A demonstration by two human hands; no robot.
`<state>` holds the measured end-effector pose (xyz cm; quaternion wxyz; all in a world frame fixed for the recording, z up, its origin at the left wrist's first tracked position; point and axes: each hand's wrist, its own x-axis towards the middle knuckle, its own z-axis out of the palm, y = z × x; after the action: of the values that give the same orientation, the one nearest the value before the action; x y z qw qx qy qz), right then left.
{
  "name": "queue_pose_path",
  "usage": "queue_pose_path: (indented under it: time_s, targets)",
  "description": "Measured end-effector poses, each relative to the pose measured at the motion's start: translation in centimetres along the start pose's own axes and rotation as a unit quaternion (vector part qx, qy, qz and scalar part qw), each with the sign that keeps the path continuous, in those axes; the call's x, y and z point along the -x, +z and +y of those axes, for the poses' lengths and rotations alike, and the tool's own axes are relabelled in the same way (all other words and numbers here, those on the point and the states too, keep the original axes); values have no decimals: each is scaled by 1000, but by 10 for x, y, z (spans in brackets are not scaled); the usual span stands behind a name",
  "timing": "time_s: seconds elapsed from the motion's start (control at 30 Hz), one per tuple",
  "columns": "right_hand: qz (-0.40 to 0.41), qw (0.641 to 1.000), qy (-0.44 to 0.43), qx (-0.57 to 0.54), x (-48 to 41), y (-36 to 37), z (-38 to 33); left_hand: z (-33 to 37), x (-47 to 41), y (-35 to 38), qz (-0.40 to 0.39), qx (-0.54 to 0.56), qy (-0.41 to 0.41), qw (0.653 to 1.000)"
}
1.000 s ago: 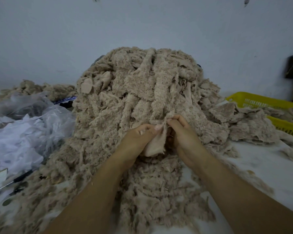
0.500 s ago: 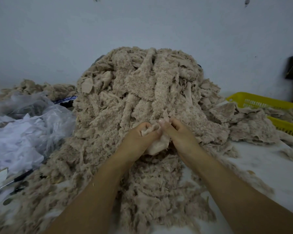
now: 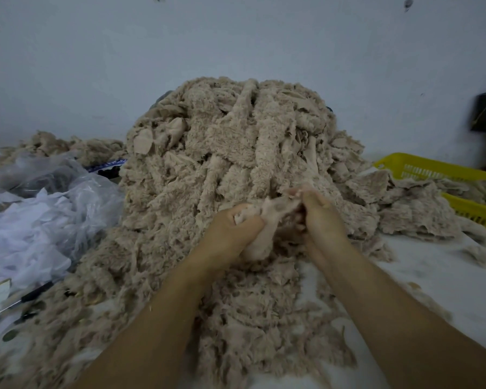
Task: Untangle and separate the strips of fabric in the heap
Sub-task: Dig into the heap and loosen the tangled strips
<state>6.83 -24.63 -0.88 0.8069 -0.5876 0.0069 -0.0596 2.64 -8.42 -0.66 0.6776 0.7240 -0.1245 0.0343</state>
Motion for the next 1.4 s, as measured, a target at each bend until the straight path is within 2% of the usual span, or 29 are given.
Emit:
queue_pose_path:
  time_s: [0.07,0.13,0.27,0.33,0.4,0.47,0.57,0.63,0.7,0.77,0.83,0.9,0.97,1.03,1.07,1.1,1.13,1.17,1.2,1.23,1.27,1.3,1.33,1.4]
  targets:
    - [51,998,-33,26,-9,-14,-5,1,-2,-4,40,64,-2,997]
    - [58,988,-78,121,-11,-18,-4,0,-5,-8,101,134,-19,986]
    - [-59,957,-115,258,13,0,2,-1,-9,-11,159,189,-44,968]
    - [-87,941,-128,300,18,2,5,0,-11,-14,170,238,-31,956]
    - [-55,918,-171,353,15,-1,4,1,-14,-18,191,312,-16,931]
    - [-36,910,-203,358,15,0,1,3,-15,-24,202,403,-20,892]
    - [-77,908,-239,336,23,5,0,1,-14,-31,161,511,-4,844]
    - [-138,901,-251,325,32,11,0,-1,-12,-35,128,510,17,851]
    - [-207,906,-211,302,38,17,0,1,-11,-32,59,485,24,872]
    - [-251,912,-149,289,39,22,4,1,-11,-25,31,373,11,927]
    - [-234,911,-112,321,34,22,8,-6,-13,-17,48,251,-20,967]
    - [-193,900,-84,382,27,18,10,-12,-13,-10,61,167,-33,983]
    - [-174,901,-58,394,20,13,13,-16,-14,-8,71,137,-39,987]
    - [-108,953,-79,271,13,10,7,-17,-16,-9,77,172,-45,981]
    - [-49,985,-91,138,7,7,0,-16,-17,-10,81,179,-54,979]
    - [-1,996,-89,-23,2,2,-11,-16,-17,-12,90,179,-67,978]
    - [18,985,-74,-156,-4,-4,-19,-16,-17,-13,97,180,-78,976]
    - [24,972,-53,-228,-8,-11,-22,-17,-17,-13,100,178,-87,975]
    - [32,976,-31,-213,-11,-17,-20,-17,-17,-12,99,177,-93,975]
    - [34,993,-15,-111,-11,-20,-15,-18,-18,-11,98,169,-97,976]
    - [30,999,-20,41,-11,-20,-8,-19,-18,-9,96,158,-99,978]
    - [11,980,-57,191,-10,-20,1,-21,-18,-7,95,141,-99,980]
    - [-19,944,-121,308,-11,-18,10,-22,-17,-6,94,123,-98,983]
    - [-84,864,-211,450,-11,-12,21,-25,-16,-4,96,88,-102,986]
